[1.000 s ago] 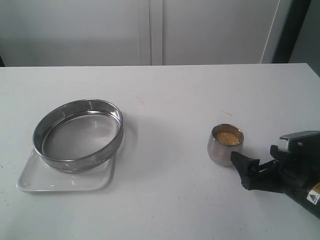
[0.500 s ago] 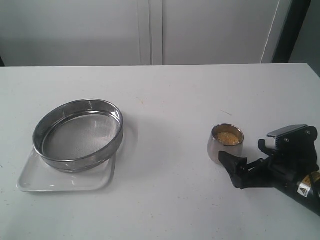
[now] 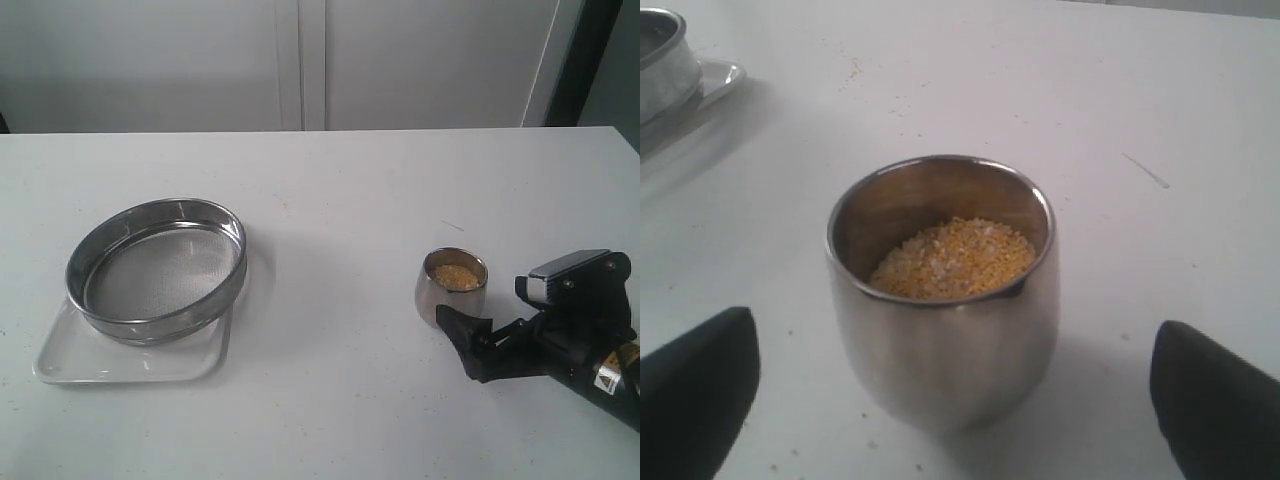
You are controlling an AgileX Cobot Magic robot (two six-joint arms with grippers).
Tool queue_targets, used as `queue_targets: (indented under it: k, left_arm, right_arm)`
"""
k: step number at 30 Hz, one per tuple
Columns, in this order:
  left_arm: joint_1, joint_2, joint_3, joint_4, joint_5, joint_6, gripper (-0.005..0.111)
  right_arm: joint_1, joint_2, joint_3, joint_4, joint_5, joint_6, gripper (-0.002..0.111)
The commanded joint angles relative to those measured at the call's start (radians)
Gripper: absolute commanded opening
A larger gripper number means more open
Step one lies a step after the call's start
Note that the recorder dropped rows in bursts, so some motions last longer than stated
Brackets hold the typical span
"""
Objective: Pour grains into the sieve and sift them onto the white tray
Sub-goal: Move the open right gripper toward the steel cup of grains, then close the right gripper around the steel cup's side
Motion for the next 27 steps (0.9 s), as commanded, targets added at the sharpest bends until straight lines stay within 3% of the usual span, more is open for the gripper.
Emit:
queue_targets:
  k: [1, 27]
  left_arm:
    - [0.001, -0.004, 0.004, -0.008, -0.001, 0.000, 0.000]
    - [0.001, -0.004, 0.004, -0.008, -0.001, 0.000, 0.000]
  right_arm:
    - [0.005, 0.004, -0.005, -0.019, 0.005, -0.075, 0.099]
    - [0.010, 0.026, -0.036, -0.079, 0.003, -0.073, 0.099]
